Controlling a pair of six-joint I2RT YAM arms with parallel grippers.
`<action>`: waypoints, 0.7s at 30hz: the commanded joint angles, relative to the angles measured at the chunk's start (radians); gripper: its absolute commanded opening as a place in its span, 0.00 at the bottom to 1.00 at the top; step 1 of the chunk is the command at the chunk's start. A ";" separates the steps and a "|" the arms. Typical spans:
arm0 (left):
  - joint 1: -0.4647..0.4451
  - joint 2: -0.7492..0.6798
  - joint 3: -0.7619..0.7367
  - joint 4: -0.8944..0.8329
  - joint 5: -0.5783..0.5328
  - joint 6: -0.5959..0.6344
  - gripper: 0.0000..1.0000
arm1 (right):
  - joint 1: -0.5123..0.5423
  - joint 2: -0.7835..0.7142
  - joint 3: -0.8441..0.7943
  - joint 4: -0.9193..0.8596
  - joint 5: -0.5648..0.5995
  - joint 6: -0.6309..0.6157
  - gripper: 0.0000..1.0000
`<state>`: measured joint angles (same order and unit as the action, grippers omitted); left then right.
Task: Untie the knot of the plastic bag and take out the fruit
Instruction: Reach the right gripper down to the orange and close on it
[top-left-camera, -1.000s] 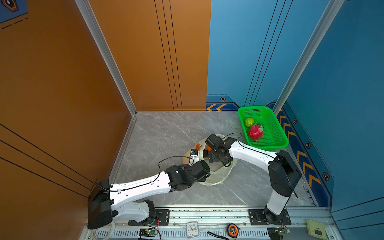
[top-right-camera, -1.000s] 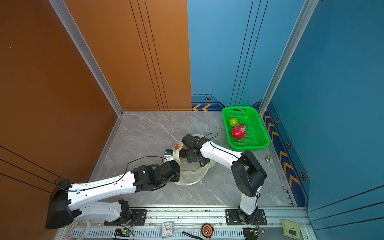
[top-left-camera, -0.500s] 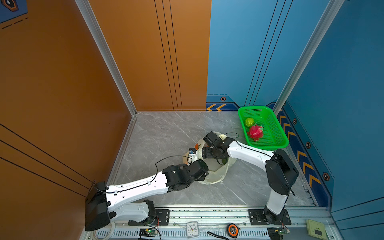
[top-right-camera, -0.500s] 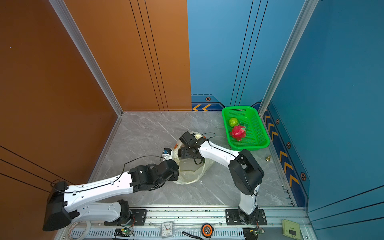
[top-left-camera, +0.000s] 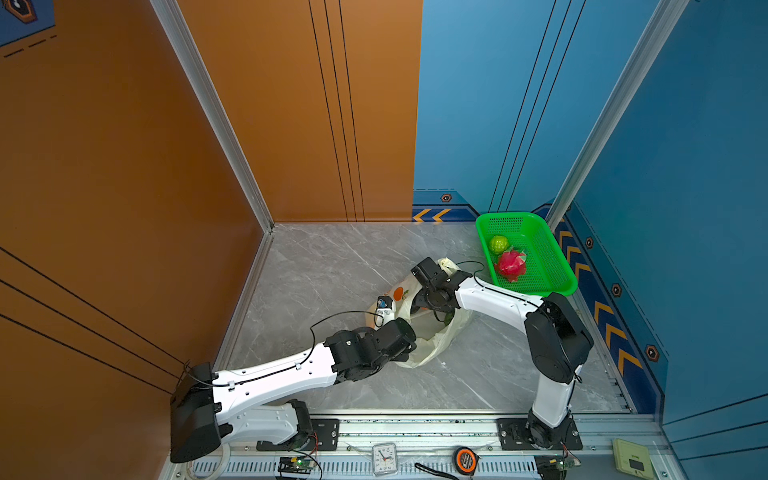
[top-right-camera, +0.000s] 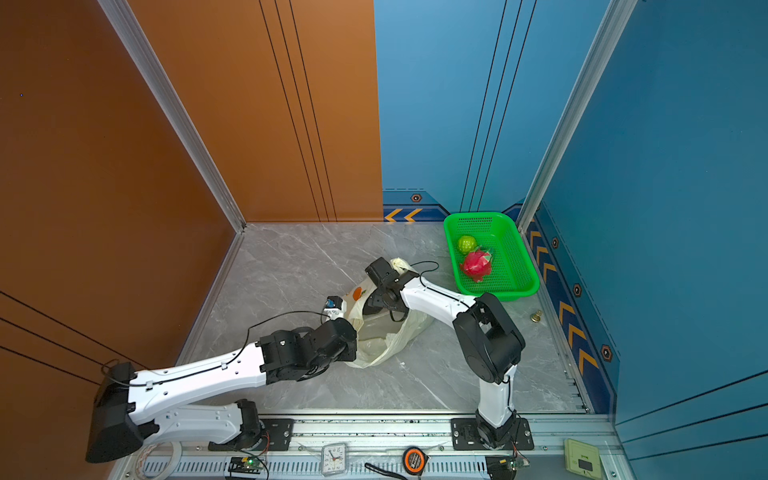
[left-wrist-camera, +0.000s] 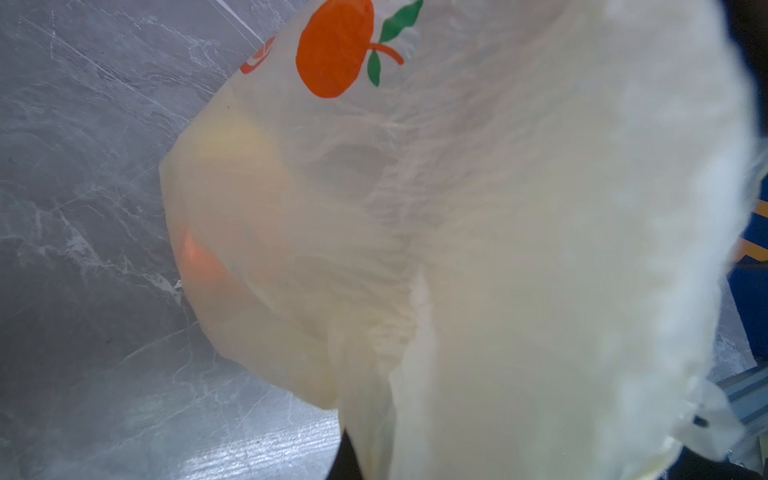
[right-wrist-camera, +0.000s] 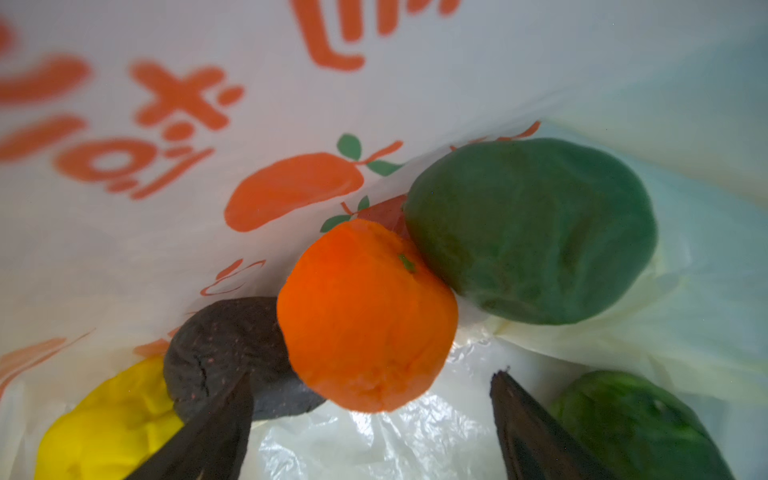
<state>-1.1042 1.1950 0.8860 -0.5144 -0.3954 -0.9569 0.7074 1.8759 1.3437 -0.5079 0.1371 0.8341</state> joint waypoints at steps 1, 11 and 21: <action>0.013 -0.007 -0.005 0.001 0.015 0.021 0.00 | 0.001 0.027 0.031 0.039 0.050 0.072 0.87; 0.013 0.006 0.002 0.002 0.028 0.022 0.00 | -0.044 0.069 0.021 0.103 0.114 0.134 0.84; 0.013 0.008 0.003 0.000 0.022 0.021 0.00 | -0.050 0.084 -0.001 0.142 0.049 0.135 0.56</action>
<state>-1.0992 1.1950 0.8860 -0.5114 -0.3809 -0.9497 0.6643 1.9480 1.3510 -0.3771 0.1921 0.9592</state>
